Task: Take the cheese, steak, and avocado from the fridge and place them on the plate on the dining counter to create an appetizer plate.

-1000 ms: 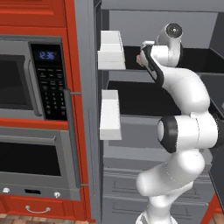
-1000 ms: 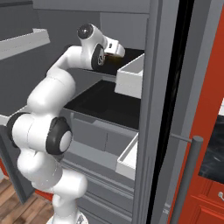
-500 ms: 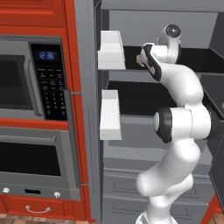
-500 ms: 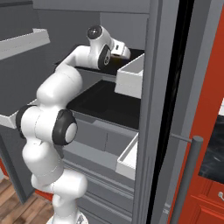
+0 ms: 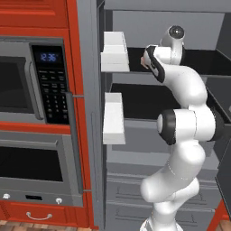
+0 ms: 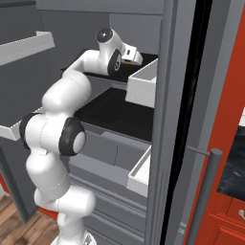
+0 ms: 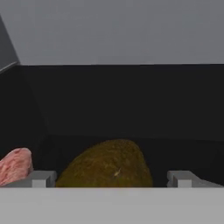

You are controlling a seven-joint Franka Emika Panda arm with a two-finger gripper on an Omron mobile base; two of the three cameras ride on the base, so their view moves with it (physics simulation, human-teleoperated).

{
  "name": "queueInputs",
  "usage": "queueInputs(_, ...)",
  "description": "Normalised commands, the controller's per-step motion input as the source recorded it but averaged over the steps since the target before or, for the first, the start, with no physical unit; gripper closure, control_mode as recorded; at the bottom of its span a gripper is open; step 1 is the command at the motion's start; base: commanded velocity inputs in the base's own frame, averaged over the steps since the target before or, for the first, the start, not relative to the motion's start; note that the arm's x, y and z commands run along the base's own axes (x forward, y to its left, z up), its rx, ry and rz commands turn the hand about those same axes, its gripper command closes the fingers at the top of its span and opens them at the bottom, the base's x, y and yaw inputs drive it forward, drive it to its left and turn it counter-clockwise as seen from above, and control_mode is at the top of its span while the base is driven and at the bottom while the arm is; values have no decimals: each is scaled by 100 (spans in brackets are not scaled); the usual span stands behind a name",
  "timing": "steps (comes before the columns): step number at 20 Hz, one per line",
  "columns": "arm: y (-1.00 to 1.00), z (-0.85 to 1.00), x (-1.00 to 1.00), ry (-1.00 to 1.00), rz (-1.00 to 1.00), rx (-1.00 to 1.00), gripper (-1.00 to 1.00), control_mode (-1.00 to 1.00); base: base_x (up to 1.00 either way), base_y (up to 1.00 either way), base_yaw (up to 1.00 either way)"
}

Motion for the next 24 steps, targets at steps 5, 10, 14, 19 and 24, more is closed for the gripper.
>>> queueInputs(5,0,-46,17,12,0,0,100,-100,0,0,0)
queueInputs(10,0,-38,8,9,0,0,100,-100,0,0,0)
queueInputs(14,-4,-8,-38,-5,0,0,100,-100,0,0,0)
queueInputs(19,-16,0,-100,-29,0,0,100,-100,0,0,0)
queueInputs(24,-20,8,-100,-31,-2,0,100,-100,0,0,0)
